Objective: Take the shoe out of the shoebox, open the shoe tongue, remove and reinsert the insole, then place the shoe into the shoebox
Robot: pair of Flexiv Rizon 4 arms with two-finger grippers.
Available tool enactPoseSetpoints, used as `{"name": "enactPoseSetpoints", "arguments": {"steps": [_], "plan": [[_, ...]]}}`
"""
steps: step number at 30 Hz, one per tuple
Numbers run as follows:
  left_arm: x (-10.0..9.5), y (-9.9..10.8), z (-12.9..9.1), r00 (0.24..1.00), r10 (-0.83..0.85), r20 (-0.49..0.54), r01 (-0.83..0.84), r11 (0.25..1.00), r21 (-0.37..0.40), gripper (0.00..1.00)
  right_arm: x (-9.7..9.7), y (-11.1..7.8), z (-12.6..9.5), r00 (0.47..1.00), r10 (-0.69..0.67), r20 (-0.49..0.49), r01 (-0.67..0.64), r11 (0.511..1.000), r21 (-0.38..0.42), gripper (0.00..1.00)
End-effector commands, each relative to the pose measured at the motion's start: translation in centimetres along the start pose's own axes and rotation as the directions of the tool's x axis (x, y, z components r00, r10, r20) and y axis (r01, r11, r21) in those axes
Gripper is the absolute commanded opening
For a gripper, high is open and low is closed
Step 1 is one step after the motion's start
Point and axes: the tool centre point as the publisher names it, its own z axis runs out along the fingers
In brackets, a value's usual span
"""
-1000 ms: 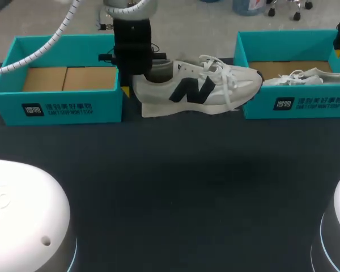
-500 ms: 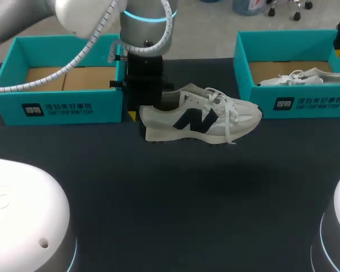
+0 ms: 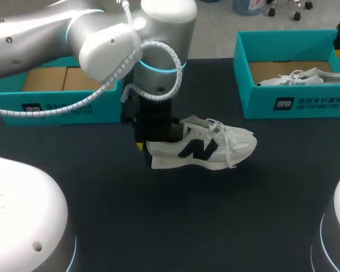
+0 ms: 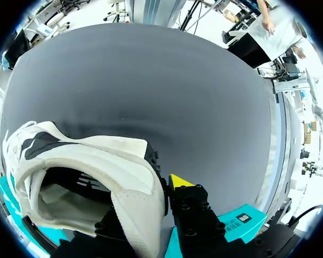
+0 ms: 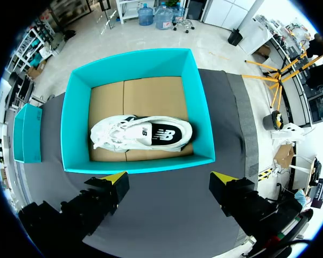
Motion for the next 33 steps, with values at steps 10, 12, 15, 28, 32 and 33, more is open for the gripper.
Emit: {"name": "enactPoseSetpoints", "arguments": {"steps": [10,12,15,28,32,33], "plan": [[-1.7,-0.6,8.0,1.000,0.014,-0.022,-0.014,0.999,-0.039,0.00,0.0,0.0,0.0,1.000,0.000,0.000,0.000,1.000,0.001,1.00],[-1.5,-0.4,8.7,1.000,0.009,-0.004,-0.009,0.999,-0.039,0.00,0.0,0.0,0.0,1.000,0.000,0.000,0.000,1.000,0.001,1.00],[-1.4,-0.2,9.6,1.000,0.003,0.008,-0.003,1.000,-0.022,0.00,0.0,0.0,0.0,1.000,0.000,0.000,0.000,1.000,0.001,1.00],[-1.1,-1.1,7.5,0.994,0.006,0.105,-0.004,1.000,-0.014,1.00,0.0,0.0,0.0,1.000,0.000,0.000,0.000,1.000,0.001,1.00],[-0.9,-1.6,4.6,0.983,-0.025,0.182,0.030,0.999,-0.027,1.00,0.0,0.0,0.0,1.000,0.000,0.000,0.000,1.000,0.001,1.00],[-0.8,-1.7,3.9,0.979,-0.043,0.201,0.049,0.998,-0.027,1.00,0.0,0.0,0.0,1.000,0.000,0.000,0.000,1.000,0.001,1.00]]}}
